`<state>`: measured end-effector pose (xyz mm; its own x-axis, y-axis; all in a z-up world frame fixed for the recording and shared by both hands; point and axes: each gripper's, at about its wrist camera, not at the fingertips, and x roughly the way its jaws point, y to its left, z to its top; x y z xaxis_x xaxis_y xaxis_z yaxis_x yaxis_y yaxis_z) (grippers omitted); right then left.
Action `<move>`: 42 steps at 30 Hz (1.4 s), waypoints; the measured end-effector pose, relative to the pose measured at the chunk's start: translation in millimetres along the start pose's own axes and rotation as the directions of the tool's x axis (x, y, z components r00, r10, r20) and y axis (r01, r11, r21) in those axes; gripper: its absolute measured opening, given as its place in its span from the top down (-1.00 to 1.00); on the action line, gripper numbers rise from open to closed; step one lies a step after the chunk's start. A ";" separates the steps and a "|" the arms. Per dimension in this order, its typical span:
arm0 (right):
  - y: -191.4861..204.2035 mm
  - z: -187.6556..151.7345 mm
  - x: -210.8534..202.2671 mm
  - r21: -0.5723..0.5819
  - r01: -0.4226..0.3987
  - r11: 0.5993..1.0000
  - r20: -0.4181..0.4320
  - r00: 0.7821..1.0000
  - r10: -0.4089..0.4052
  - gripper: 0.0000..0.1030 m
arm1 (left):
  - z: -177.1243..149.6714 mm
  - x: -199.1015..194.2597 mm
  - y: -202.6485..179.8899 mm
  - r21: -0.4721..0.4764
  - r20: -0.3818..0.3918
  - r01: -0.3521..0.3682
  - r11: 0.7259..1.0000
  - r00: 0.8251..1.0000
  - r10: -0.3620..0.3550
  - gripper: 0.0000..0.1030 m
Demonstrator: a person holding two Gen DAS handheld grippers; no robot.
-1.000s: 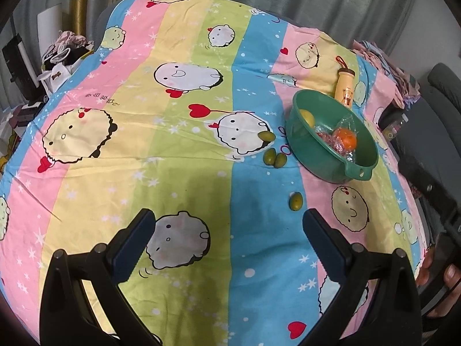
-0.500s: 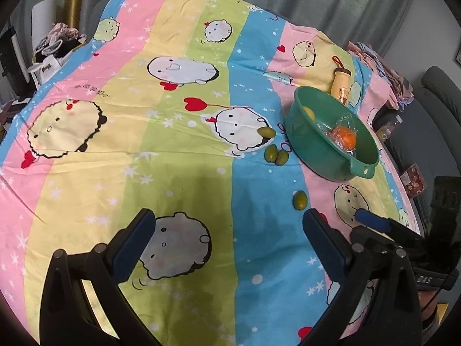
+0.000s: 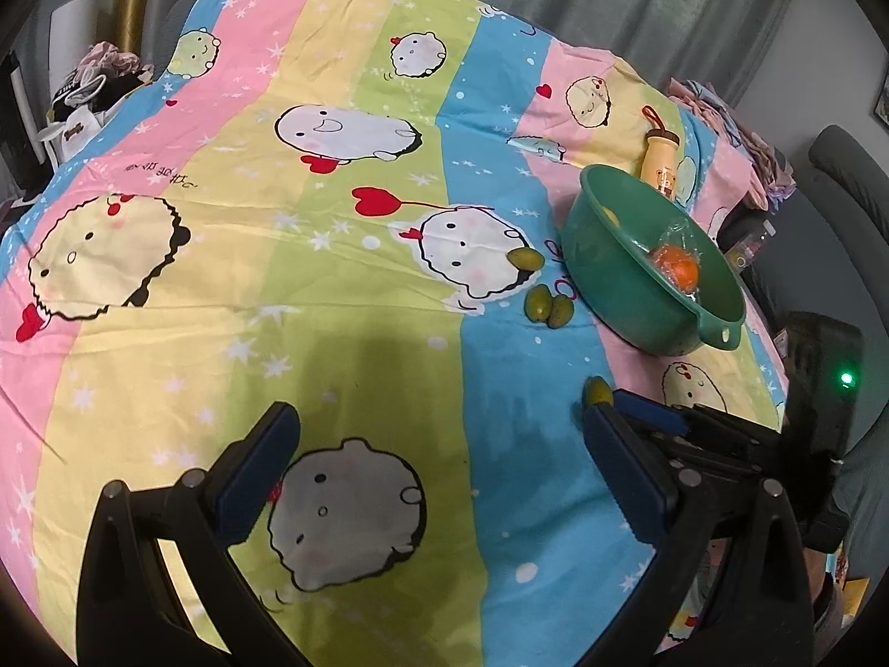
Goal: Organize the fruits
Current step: 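Grasp a green olive with the right gripper, then carry the olive over the green basin and open the right gripper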
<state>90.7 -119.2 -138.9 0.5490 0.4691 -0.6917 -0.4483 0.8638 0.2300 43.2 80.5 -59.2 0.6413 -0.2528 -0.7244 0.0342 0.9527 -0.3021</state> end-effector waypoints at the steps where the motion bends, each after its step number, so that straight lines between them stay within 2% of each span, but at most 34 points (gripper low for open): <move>1: -0.3 0.6 2.4 -0.003 0.009 1.000 -0.003 1.000 -0.009 0.40 | 1.6 1.5 0.3 0.005 0.000 0.001 1.000 1.000 -0.001 -0.98; 7: -3.4 5.6 6.7 -0.001 0.020 1.000 0.004 1.000 -0.020 0.43 | 9.9 13.5 -4.1 0.046 -0.001 -0.001 0.999 1.000 0.001 -0.97; 9: 0.2 5.0 7.5 -0.045 0.056 0.997 0.004 0.998 -0.055 0.59 | 12.8 20.3 -8.6 0.069 -0.007 -0.003 0.998 1.000 0.003 -0.97; 12: -5.8 2.5 3.2 -0.032 0.005 0.999 0.002 1.000 -0.005 0.59 | 16.9 31.6 -17.7 0.113 -0.017 0.009 0.994 1.000 -0.008 -0.89; 16: -20.6 -6.0 -13.8 0.030 -0.114 0.993 0.031 0.993 0.113 0.59 | 24.3 49.4 -32.8 0.189 -0.013 0.002 0.982 1.000 0.001 -0.71; 22: -32.3 -16.7 -28.9 0.048 -0.144 0.988 0.052 0.989 0.141 0.59 | 34.2 83.0 -44.8 0.247 -0.037 -0.021 0.969 0.999 0.031 -0.39; 37: -37.2 -13.6 -43.0 0.049 -0.204 0.978 0.119 0.973 0.197 0.59 | 44.3 121.7 -62.6 0.335 -0.044 -0.091 0.938 0.993 0.112 -0.36; 42: -40.6 -13.1 -43.4 0.061 -0.212 0.975 0.127 0.971 0.203 0.59 | 50.3 128.9 -70.6 0.331 -0.036 -0.084 0.940 0.994 0.102 -0.18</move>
<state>75.8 -177.1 -127.2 0.5319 0.6540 -0.5379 -0.5107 0.7545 0.4123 162.0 -10.8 -100.1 0.6132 -0.1604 -0.7734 0.2323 0.9725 -0.0175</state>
